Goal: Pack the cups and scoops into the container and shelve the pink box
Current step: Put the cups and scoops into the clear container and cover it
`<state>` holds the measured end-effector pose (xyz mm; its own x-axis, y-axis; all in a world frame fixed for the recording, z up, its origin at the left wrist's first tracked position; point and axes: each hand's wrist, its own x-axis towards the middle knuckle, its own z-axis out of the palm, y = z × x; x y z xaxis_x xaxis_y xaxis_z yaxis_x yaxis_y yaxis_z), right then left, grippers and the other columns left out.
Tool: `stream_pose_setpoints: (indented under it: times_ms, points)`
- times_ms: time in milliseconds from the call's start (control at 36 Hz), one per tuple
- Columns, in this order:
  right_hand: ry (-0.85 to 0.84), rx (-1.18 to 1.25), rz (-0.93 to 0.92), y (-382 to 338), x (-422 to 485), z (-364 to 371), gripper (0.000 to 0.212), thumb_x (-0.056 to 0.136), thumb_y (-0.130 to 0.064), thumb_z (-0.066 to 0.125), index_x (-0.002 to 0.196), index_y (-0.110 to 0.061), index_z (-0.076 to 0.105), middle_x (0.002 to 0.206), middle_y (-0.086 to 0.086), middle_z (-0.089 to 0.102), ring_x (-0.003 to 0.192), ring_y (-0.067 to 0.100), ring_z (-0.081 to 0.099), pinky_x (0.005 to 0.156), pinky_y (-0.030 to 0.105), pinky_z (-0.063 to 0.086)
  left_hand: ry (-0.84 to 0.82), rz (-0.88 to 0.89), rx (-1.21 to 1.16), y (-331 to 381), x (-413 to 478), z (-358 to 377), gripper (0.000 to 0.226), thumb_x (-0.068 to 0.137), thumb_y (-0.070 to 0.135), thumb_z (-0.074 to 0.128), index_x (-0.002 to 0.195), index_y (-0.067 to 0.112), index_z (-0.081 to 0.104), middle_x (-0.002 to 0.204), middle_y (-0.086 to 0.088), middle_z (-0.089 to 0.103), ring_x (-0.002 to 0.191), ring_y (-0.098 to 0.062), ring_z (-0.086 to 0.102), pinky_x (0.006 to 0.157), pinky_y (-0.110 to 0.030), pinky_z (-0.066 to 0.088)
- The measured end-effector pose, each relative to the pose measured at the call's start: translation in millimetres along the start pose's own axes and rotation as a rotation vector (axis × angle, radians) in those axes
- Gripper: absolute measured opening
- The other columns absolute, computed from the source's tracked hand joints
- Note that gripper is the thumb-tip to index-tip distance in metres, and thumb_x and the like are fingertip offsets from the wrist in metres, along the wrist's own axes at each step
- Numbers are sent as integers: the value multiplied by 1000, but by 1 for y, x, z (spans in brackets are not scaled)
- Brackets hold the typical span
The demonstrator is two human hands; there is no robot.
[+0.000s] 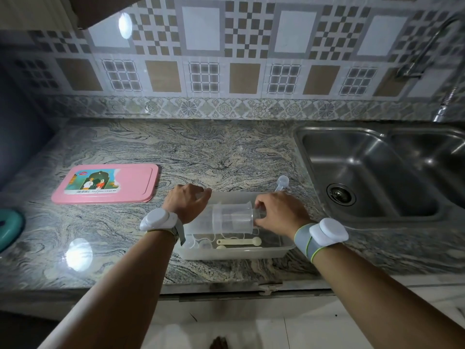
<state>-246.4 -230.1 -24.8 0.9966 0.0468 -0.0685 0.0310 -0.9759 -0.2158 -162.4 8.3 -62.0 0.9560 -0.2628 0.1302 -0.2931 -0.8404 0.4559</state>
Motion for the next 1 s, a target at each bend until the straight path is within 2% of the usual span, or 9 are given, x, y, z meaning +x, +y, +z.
stream_pose_setpoints:
  times_ms: [167,278,389,528,722,806,861,917,1000]
  points:
    - [-14,32,8,-2,2,-2,35,74,-48,74,103,-32,64,102,-3,69,92,25,67,74,34,54,-18,-3,-6,1,0,-1,61,82,60,31,74,17,73,64,-4,67,60,-24,62,55,-27,40]
    - [-33,98,32,2,1,-3,36,70,-52,72,99,-32,64,96,-9,70,89,20,67,75,35,57,-17,-18,-21,0,0,-1,60,81,59,31,73,18,73,63,-5,67,60,-25,63,56,-28,44]
    - [-3,152,66,5,-2,-3,25,75,-41,61,96,-30,67,91,-8,72,87,21,68,74,33,57,-26,-21,-38,0,0,-1,61,79,62,28,69,19,70,63,-5,67,59,-26,63,58,-29,49]
    - [127,217,158,7,3,-6,14,79,-32,56,82,-26,68,77,-8,69,75,21,66,65,28,54,-31,-29,-2,1,0,-1,47,91,49,42,64,17,63,59,-5,62,58,-26,60,53,-25,36]
    - [323,256,317,24,42,-19,12,80,-31,60,82,-23,68,85,-1,73,84,29,67,70,32,55,-32,-22,-9,-1,2,0,50,85,54,36,70,19,69,64,-2,66,60,-23,61,53,-24,40]
    - [286,212,342,40,64,-16,16,80,-33,64,91,-23,69,98,4,73,94,31,67,78,33,55,-14,-14,-15,-3,1,1,41,90,50,42,64,25,62,59,2,61,57,-20,58,49,-20,32]
    - [232,143,356,51,76,-12,25,82,-33,66,102,-19,70,109,10,71,102,33,66,86,36,54,-7,-14,-20,-5,2,4,41,90,53,41,63,28,60,59,2,62,57,-20,59,50,-21,35]
    - [163,70,358,60,85,-6,33,83,-31,65,112,-16,68,116,13,68,108,36,64,91,39,53,-1,-10,-20,-7,4,6,47,84,59,35,66,28,65,63,1,66,58,-21,62,52,-23,39]
    - [104,-30,364,66,93,4,30,86,-23,60,114,-12,67,118,16,67,108,38,64,90,40,52,17,5,-25,-9,5,9,54,81,61,32,73,24,71,62,1,66,57,-19,61,50,-21,35]
